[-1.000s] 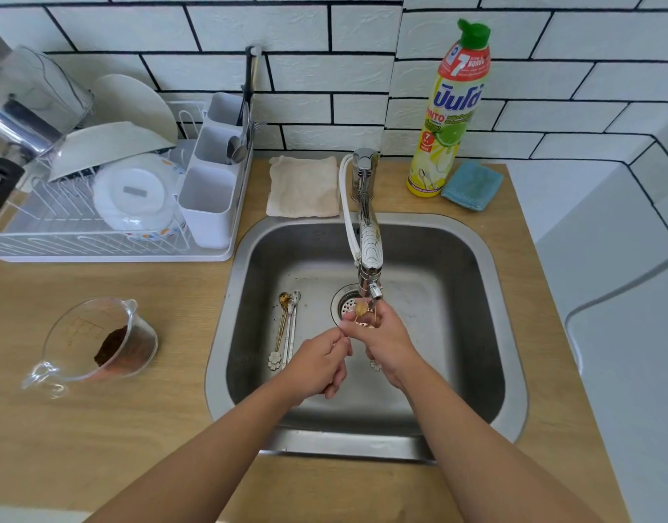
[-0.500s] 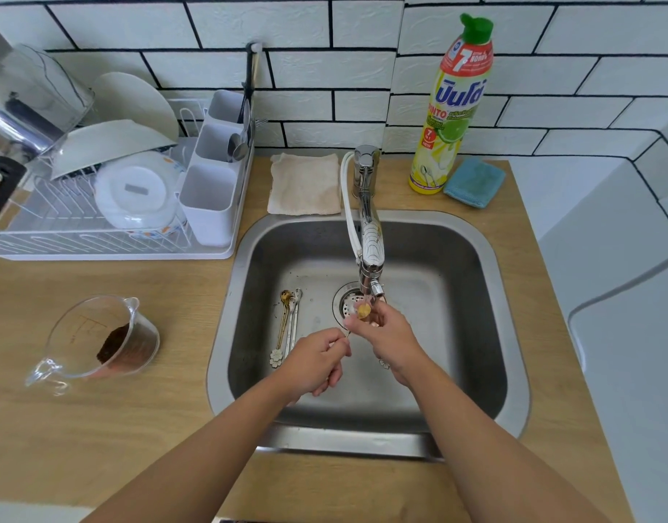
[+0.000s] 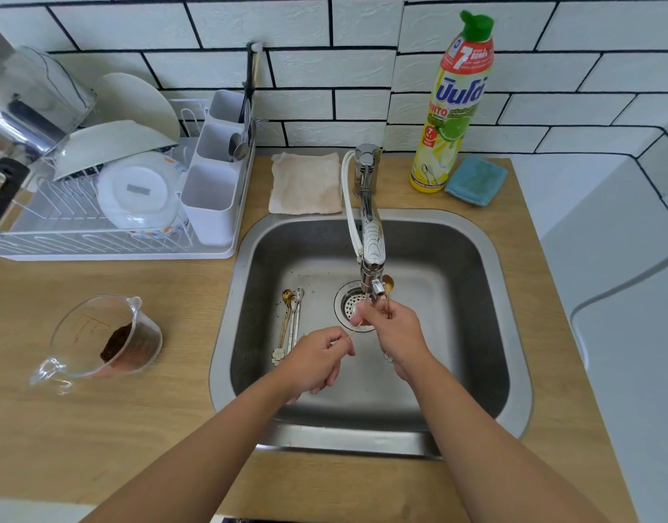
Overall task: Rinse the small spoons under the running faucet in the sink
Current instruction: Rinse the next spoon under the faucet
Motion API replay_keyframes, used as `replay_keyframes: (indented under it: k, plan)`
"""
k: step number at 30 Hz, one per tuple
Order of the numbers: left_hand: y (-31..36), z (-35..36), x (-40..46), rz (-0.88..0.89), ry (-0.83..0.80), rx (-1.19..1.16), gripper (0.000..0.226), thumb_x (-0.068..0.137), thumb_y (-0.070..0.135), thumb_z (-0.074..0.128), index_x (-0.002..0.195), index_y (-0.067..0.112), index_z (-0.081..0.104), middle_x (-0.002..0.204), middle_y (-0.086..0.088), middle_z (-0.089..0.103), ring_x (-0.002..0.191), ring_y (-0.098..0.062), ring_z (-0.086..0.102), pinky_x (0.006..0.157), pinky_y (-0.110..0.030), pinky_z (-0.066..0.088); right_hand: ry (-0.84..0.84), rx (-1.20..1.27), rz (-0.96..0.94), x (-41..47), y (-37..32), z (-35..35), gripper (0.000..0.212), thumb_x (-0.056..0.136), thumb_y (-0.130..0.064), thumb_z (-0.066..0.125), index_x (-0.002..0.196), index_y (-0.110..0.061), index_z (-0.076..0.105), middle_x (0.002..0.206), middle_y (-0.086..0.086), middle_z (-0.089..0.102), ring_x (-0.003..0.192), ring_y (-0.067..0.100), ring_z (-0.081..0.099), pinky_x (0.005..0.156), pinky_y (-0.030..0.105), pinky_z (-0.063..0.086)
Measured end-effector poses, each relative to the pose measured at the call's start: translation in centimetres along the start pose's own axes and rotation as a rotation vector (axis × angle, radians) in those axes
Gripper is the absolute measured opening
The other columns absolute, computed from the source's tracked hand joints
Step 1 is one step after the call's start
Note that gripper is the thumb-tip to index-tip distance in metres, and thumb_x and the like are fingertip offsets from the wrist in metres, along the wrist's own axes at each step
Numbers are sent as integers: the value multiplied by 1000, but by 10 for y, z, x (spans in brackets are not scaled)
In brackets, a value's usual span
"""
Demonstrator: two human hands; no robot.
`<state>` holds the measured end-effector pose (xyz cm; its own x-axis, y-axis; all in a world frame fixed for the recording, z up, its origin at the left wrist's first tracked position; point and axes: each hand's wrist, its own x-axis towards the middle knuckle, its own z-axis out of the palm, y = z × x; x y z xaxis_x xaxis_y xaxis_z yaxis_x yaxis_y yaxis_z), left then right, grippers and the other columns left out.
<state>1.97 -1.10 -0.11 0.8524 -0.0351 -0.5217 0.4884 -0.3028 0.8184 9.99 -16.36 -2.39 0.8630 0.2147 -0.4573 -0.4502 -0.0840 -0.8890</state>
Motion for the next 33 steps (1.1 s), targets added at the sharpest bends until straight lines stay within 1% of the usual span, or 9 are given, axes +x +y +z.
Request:
replay_keyframes:
  k: [2, 7, 10, 13, 16, 19, 23, 28, 33]
  plan:
    - [2, 0, 1, -10, 8, -29, 26, 94, 32, 43, 88, 21, 66, 45, -3, 52, 29, -13, 32, 35, -19, 28, 20, -17, 24, 1, 0, 1, 19, 102, -30, 63, 93, -16, 72, 83, -5, 82, 67, -8, 69, 73, 24, 40]
    - [7, -3, 2, -79, 13, -135, 39, 100, 39, 40, 95, 9, 66, 45, -3, 44, 34, -13, 29, 36, -21, 24, -120, 45, 18, -2, 4, -3, 15, 105, -22, 58, 104, -20, 73, 109, -1, 80, 44, -3, 51, 48, 14, 36]
    - [11, -3, 1, -175, -42, -274, 55, 106, 51, 33, 81, 8, 58, 46, -2, 33, 37, -14, 21, 41, -26, 17, -86, 117, 37, 0, 3, -3, 15, 104, -27, 60, 105, -18, 72, 105, 1, 81, 39, 2, 36, 39, 17, 30]
    - [15, -2, -1, -227, -46, -303, 44, 106, 42, 35, 72, 17, 47, 54, -2, 28, 46, -15, 17, 53, -34, 10, -28, 153, 84, 3, 0, -3, 24, 105, -34, 56, 107, -17, 73, 100, 3, 82, 40, 7, 23, 39, 22, 23]
    - [16, -2, 0, -205, 1, -231, 36, 104, 38, 40, 73, 19, 46, 58, 0, 33, 50, -14, 21, 55, -34, 12, -48, 79, 49, 0, 2, -4, 22, 92, -40, 73, 106, -23, 76, 91, -5, 80, 40, 3, 35, 40, 18, 30]
    - [11, -3, -1, -123, 38, -172, 32, 104, 38, 44, 80, 17, 51, 60, 2, 42, 49, -10, 30, 47, -23, 24, -115, 32, -9, -5, 3, -3, 29, 81, -28, 86, 107, -30, 74, 72, -14, 69, 53, -5, 56, 48, 8, 41]
    - [5, -1, -3, -11, 86, -51, 34, 106, 36, 45, 81, 16, 56, 59, 3, 50, 51, -10, 39, 51, -25, 34, -63, 24, -29, -3, 0, 1, 31, 90, -25, 79, 120, -21, 68, 81, -10, 79, 83, 3, 73, 84, 23, 51]
    - [0, -1, 0, 75, 190, 223, 36, 105, 38, 44, 81, 16, 57, 57, 9, 56, 49, -2, 46, 57, -26, 40, -16, 30, 31, 1, 0, -2, 25, 107, -36, 51, 114, -21, 69, 93, -1, 82, 47, -7, 56, 50, 11, 39]
    - [-5, 0, 2, 44, 181, 224, 35, 105, 39, 43, 86, 15, 59, 63, 10, 54, 50, -1, 43, 54, -26, 37, -76, -36, -53, -3, 2, 0, 15, 87, -31, 79, 99, -26, 73, 76, -14, 74, 61, -3, 59, 64, 15, 47]
